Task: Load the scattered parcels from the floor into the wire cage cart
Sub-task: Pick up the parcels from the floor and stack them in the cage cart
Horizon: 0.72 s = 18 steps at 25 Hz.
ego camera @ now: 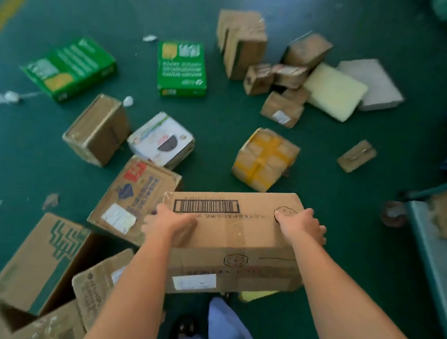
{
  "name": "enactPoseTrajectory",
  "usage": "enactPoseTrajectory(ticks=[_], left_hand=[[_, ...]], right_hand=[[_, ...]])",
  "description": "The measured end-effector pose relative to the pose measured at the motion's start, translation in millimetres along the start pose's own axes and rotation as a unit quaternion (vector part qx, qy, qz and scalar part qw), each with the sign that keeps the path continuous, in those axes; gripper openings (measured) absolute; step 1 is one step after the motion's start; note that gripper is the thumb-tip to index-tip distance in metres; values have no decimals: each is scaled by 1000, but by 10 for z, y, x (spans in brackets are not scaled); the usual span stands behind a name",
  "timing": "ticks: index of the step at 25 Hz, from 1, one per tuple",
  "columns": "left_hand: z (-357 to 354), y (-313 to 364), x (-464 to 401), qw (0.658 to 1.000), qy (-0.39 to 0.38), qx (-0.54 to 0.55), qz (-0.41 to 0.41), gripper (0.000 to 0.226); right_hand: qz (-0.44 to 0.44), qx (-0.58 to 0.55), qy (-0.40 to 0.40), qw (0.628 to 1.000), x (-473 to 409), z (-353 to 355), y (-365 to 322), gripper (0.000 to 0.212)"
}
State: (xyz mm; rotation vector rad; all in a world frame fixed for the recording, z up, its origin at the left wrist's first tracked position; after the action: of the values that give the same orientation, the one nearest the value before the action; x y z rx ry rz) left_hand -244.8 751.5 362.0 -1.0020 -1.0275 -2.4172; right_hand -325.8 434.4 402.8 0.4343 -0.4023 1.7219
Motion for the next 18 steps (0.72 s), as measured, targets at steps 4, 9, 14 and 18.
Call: enactPoseTrajectory(ticks=[4, 9, 14, 18], left_hand=[[-93, 987, 595, 994, -32, -17, -103, 104], [-819, 2265, 1417, 955, -148, -105, -236, 125], [-2148, 3112, 2501, 915, -228, -141, -302, 85], [-3352, 3576, 2943, 925, -218, -47, -307, 69]], right_hand=[[-18, -101, 4, 995, 42, 958, 675, 76], [8, -120, -101, 988, -256, 1834, 1779, 125], [-6, -72, -67, 995, -716, 2434, 3195, 122], [-75, -297, 11, 952, -1249, 2981, 4553, 121]])
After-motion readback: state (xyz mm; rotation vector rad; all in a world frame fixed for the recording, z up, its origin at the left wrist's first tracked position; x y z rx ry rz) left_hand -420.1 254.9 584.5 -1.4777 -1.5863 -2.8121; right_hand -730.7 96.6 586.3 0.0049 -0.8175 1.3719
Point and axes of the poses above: each hand's wrist, its own x-axis away from the middle knuckle, its own z-axis out of the back of the hand, y = z × x, the point moved 7 cm from there along -x, towards the middle knuckle, and after that the axes turned 11 degrees about -z, right-handed, at the moved point
